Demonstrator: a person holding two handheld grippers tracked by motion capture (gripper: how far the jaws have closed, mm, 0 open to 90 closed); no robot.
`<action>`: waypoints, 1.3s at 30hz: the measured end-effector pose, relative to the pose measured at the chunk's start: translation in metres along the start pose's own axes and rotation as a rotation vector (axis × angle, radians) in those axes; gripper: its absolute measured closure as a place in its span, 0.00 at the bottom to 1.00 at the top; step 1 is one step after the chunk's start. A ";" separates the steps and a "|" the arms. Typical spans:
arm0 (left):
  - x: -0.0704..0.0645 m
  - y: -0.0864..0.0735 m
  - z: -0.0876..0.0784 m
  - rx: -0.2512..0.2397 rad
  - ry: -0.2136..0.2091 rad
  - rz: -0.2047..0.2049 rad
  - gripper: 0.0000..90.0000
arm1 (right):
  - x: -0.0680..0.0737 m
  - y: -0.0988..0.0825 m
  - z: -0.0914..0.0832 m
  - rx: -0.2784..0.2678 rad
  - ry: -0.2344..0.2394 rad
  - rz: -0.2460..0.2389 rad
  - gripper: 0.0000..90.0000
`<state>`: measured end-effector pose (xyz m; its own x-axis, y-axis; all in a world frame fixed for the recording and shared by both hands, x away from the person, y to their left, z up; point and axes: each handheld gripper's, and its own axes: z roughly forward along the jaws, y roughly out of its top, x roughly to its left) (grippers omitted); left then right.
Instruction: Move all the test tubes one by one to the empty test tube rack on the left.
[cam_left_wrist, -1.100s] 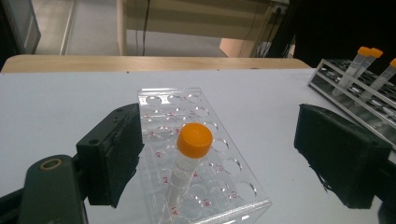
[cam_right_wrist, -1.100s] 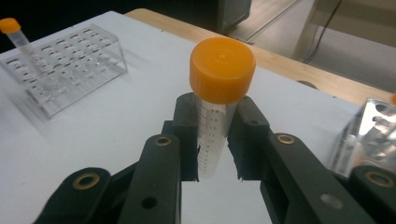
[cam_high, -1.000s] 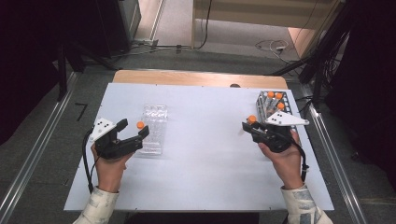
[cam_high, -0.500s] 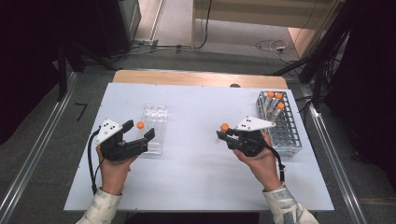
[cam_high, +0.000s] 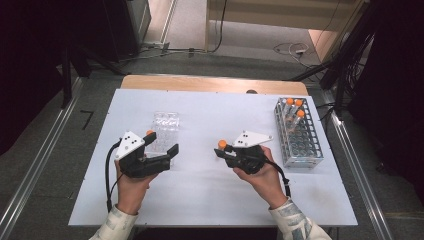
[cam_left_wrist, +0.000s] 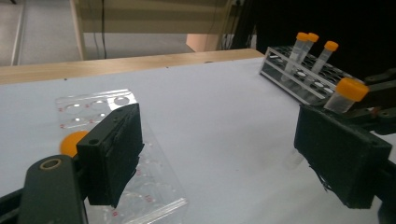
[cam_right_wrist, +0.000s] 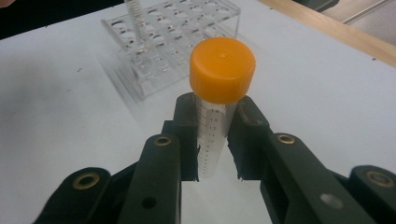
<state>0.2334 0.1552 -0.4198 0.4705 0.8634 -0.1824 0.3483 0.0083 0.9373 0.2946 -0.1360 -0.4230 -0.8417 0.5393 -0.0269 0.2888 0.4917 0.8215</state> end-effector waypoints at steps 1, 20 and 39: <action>-0.003 -0.001 0.001 0.001 -0.007 0.004 0.17 | 0.002 0.000 0.002 0.004 0.006 -0.005 0.80; -0.044 -0.016 0.022 0.066 -0.096 0.090 0.26 | 0.038 -0.002 0.033 0.049 0.095 -0.072 0.80; -0.059 -0.024 0.028 0.085 -0.113 0.184 0.68 | 0.044 -0.002 0.036 0.050 0.126 -0.068 0.80</action>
<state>0.2194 0.0900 -0.4400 0.6182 0.7846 -0.0473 0.3131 -0.1906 0.9304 0.2734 -0.0880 -0.4463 -0.9097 0.4151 -0.0071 0.2490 0.5592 0.7908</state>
